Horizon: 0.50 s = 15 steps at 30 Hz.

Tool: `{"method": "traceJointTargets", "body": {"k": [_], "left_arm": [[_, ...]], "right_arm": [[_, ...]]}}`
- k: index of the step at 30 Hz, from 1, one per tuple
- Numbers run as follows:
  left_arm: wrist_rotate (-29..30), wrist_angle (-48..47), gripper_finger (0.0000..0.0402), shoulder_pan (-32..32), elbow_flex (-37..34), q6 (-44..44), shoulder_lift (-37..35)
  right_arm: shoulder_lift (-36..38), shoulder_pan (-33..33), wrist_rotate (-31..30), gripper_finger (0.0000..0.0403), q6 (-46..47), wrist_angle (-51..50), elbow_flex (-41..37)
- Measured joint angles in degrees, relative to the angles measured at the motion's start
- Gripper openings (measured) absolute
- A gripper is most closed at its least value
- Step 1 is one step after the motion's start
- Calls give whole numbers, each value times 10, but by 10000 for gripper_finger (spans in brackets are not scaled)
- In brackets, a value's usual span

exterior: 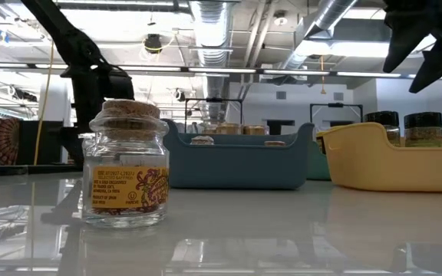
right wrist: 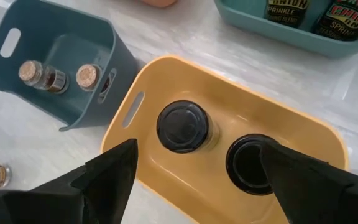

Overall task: Sort spices by type
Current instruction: Put the brown spice bottle into the blue bin

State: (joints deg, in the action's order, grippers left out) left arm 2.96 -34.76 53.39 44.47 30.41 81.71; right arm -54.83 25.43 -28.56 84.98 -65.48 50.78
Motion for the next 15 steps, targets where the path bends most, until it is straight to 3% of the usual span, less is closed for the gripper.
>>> {"method": "traceJointTargets", "body": {"k": [6,15], "left_arm": [[1,-2,353,0,0,-1,0],[2,-8,278,0,0,2,0]], "right_arm": [[0,-9,0,365,0,-1,0],[0,-16,0,365,0,-1,0]]}}
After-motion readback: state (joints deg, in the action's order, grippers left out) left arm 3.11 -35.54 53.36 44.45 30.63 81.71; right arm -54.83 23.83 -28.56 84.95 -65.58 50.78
